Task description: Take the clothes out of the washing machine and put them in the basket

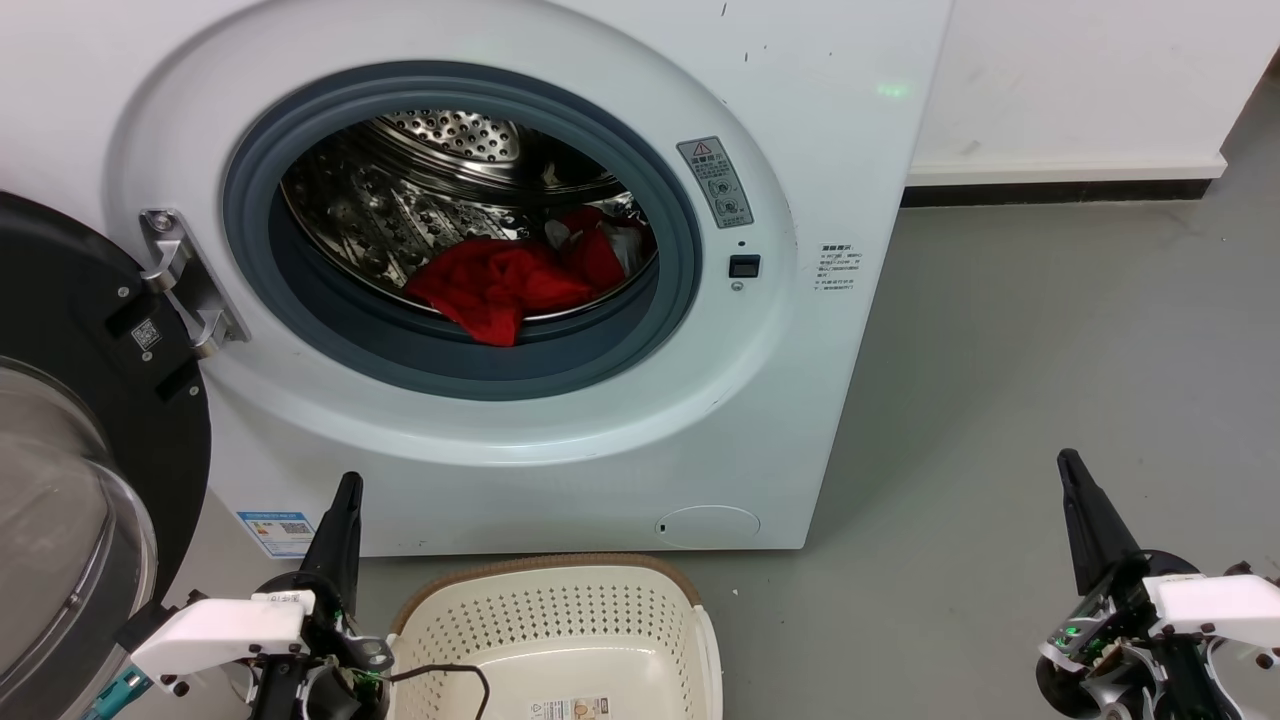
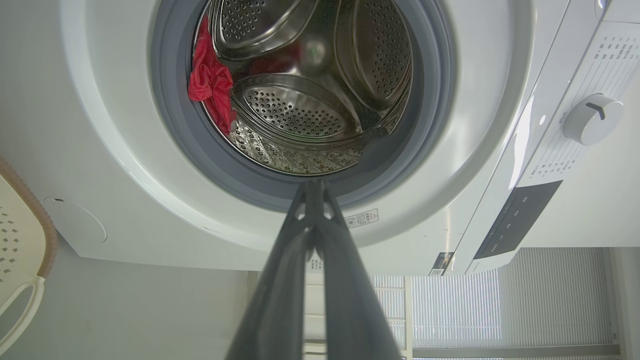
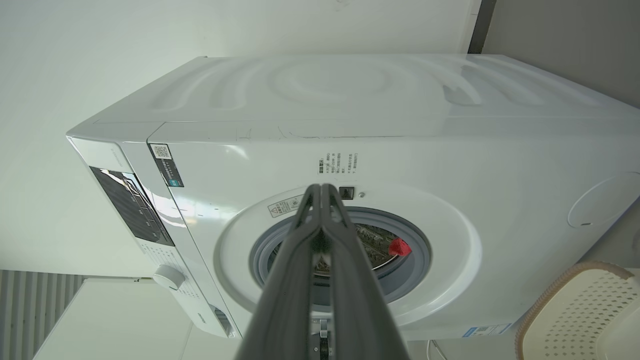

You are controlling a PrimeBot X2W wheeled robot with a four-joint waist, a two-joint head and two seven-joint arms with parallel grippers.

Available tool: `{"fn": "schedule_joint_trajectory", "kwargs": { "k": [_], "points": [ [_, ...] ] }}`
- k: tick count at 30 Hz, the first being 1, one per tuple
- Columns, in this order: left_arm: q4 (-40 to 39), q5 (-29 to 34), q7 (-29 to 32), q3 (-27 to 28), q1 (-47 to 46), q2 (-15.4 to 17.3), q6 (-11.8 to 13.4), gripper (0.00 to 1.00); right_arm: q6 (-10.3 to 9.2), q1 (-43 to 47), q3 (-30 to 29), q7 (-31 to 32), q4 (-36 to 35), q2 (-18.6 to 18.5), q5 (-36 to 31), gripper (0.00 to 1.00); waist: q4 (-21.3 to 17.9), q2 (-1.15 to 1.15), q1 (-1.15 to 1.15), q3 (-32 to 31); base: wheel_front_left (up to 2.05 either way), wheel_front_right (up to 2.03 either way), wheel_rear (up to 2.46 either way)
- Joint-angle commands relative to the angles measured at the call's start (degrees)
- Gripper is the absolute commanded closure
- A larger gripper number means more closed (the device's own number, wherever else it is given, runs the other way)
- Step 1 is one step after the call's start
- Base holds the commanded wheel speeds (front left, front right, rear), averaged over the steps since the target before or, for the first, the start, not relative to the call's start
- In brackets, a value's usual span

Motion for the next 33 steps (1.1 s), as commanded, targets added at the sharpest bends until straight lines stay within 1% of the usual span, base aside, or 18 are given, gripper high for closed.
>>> {"fn": "schedule_joint_trajectory", "kwargs": {
  "k": [1, 33],
  "points": [
    [-0.04, 0.04, 0.21, 0.13, -0.28, -0.10, -0.14, 1.00, -0.02, -0.81, 0.04, 0.06, 0.07, 0.22, -0.25, 1.00, 0.00, 0.00, 0.00, 0.00, 0.00, 0.00, 0.00],
    [-0.04, 0.04, 0.21, 0.13, -0.28, -0.10, -0.14, 1.00, -0.02, -0.81, 0.04, 0.06, 0.07, 0.22, -0.25, 1.00, 0.00, 0.00, 0.00, 0.00, 0.00, 0.00, 0.00]
  ]
}}
